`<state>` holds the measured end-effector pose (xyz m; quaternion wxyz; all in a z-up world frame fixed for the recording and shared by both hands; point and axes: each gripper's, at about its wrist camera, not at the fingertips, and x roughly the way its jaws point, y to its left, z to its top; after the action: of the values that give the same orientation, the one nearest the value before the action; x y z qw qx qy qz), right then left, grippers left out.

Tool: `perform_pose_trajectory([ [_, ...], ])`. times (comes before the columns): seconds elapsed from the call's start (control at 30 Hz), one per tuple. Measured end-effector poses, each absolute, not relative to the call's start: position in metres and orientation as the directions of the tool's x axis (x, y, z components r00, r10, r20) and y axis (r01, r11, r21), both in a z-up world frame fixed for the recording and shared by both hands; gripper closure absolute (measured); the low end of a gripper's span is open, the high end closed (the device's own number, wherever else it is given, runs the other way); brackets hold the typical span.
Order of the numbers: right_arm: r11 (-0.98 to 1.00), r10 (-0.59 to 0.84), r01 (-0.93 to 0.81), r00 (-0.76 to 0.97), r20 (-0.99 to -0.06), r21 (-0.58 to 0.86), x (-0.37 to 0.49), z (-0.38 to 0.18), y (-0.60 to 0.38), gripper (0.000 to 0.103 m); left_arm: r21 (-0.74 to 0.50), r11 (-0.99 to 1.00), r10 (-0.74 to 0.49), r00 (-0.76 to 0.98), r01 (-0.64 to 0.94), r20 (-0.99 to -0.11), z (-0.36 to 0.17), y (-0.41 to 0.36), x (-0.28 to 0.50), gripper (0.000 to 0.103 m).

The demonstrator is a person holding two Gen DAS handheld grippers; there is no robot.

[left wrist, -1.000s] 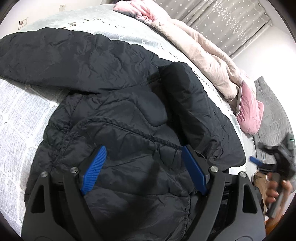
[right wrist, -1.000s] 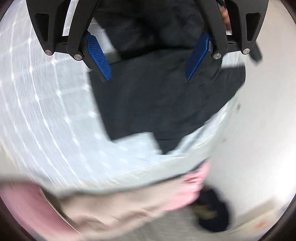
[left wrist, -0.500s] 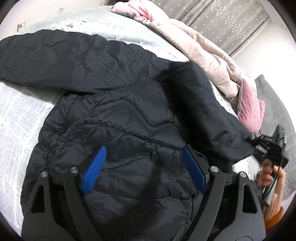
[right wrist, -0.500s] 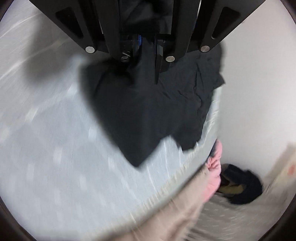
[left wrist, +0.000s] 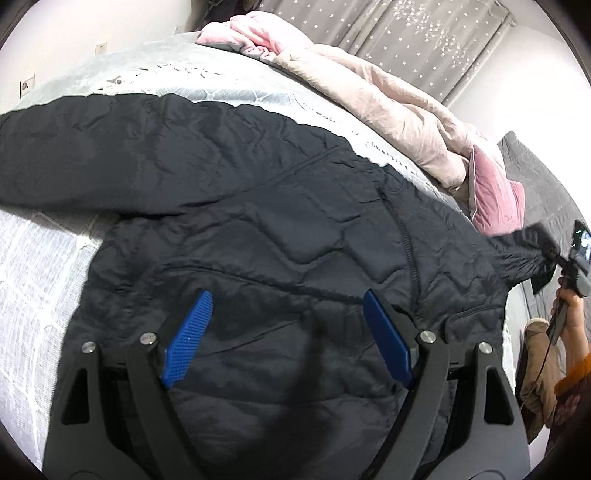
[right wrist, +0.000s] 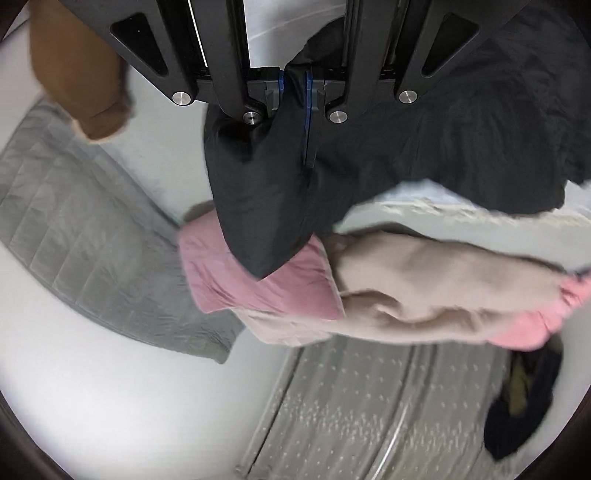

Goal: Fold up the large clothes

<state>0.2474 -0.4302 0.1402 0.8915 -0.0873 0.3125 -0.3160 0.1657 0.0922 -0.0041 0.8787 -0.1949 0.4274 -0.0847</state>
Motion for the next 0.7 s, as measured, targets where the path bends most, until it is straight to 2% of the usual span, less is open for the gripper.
perform_pose_trajectory([
  [0.07,0.753,-0.655,0.517,0.528,-0.540,-0.408,0.254,0.111,-0.455,0.096,-0.402,0.915,-0.305,0.620,-0.018,-0.723,-0.005,0.093,0.166,0.019],
  [0.13,0.768,-0.617,0.503,0.412,-0.670,-0.398,0.261,0.062,-0.488,0.094,-0.391,0.920,-0.292,0.620,-0.025,-0.728,-0.006,0.093,0.167,0.019],
  [0.2,0.809,-0.456,0.524,0.275,-0.846,-0.266,0.252,0.004,-0.530,0.089,-0.383,0.923,-0.283,0.615,-0.033,-0.736,-0.008,0.094,0.170,0.019],
  [0.27,0.815,-0.232,0.577,0.242,-0.942,-0.052,0.230,-0.040,-0.556,0.076,-0.376,0.926,-0.275,0.611,-0.039,-0.742,-0.011,0.095,0.170,0.019],
  [0.3,0.801,-0.163,0.595,0.333,-0.929,0.073,0.212,-0.045,-0.568,0.072,-0.371,0.928,-0.271,0.610,-0.041,-0.745,-0.012,0.095,0.171,0.019],
  [0.37,0.796,-0.055,0.562,0.436,-0.898,0.224,0.188,-0.045,-0.580,0.058,-0.364,0.931,-0.267,0.608,-0.038,-0.748,-0.014,0.094,0.170,0.019],
  [0.43,0.793,0.043,0.516,0.482,-0.875,0.323,0.165,-0.043,-0.594,0.048,-0.363,0.931,-0.272,0.608,-0.029,-0.746,-0.013,0.090,0.168,0.019],
  [0.5,0.787,0.051,0.515,0.494,-0.868,0.340,0.140,-0.033,-0.611,0.042,-0.355,0.935,-0.269,0.613,-0.020,-0.743,-0.013,0.087,0.167,0.019],
  [0.7,0.700,0.014,0.542,0.641,-0.767,0.465,0.089,0.000,-0.667,0.037,-0.336,0.942,-0.254,0.635,-0.009,-0.729,-0.010,0.077,0.161,0.019],
])
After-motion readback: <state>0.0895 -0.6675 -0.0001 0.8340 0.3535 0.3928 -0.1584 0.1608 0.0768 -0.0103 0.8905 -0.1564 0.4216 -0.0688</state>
